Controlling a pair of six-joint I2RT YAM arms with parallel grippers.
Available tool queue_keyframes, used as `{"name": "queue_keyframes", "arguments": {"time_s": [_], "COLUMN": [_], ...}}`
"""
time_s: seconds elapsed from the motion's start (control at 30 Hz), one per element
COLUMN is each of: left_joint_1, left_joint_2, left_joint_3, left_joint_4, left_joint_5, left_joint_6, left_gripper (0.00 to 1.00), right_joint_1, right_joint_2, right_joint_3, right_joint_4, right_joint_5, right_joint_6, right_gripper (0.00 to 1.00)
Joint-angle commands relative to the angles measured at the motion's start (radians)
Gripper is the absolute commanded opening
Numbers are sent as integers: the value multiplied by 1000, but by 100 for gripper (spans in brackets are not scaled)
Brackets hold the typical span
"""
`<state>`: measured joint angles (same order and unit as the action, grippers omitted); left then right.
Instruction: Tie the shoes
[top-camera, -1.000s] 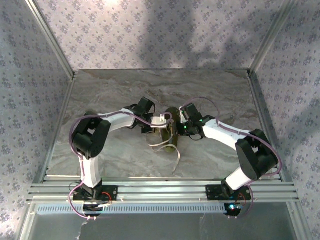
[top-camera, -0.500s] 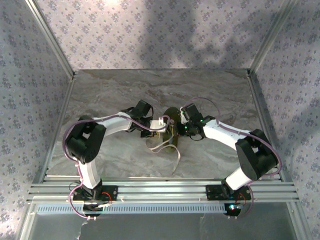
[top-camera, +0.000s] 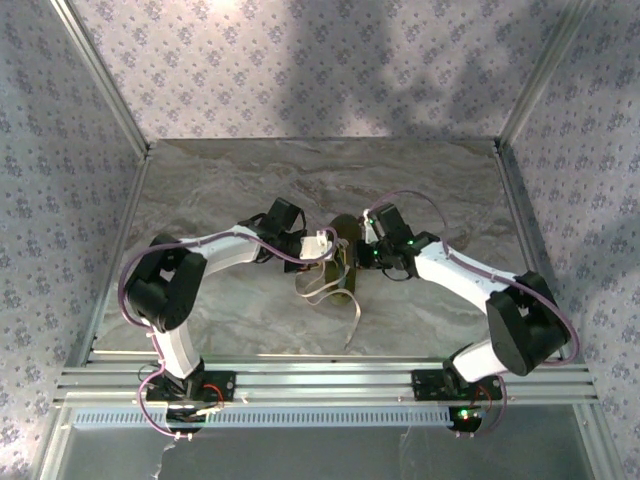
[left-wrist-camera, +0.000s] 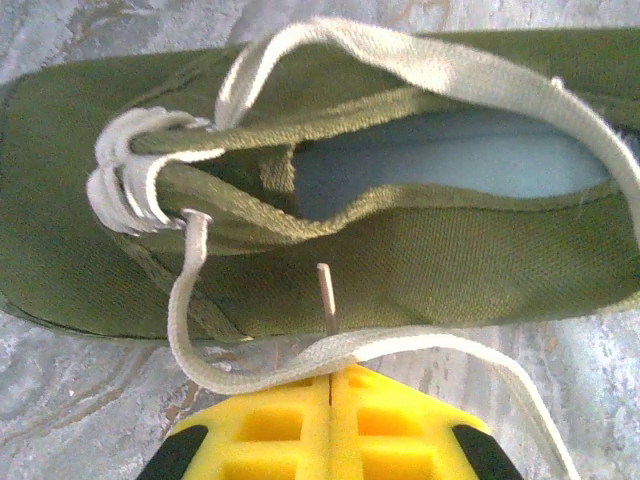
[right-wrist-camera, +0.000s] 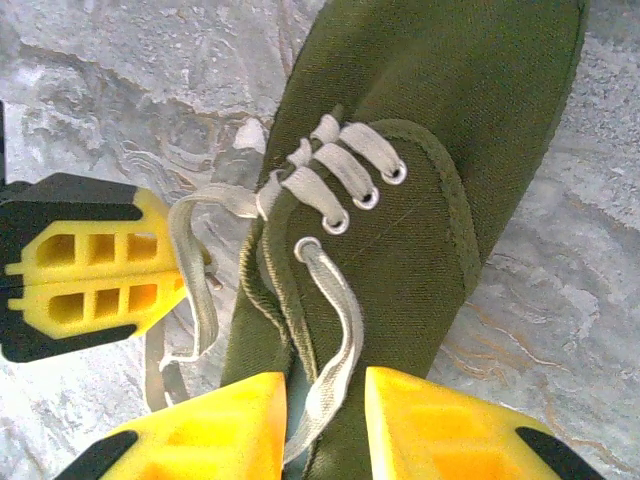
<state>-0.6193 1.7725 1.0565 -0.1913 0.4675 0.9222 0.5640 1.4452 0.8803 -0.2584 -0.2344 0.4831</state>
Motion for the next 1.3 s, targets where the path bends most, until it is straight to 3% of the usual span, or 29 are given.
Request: {"name": "queue_keyframes", "arguments": {"time_s": [0.0,0.6,1.27], "left_joint_1": [2,13,10], "left_joint_2": [-35,-61,-68], "left_joint_3": [-6,-26,-5], "left_joint_4": [23,87,79], "left_joint_5": [69,169,191], "left_joint_6": [-2,-82,-95], "left_gripper": [0,0,0], "right_joint_1": [-5,4,-2], "right_joint_2": [-19,46,129], "right_joint_3": [13,33,96], "right_joint_4": [-32,60,78], "right_joint_5": [-44,-143,-178], "right_joint_6": [2,60,63], "right_gripper": [28,29,29]}}
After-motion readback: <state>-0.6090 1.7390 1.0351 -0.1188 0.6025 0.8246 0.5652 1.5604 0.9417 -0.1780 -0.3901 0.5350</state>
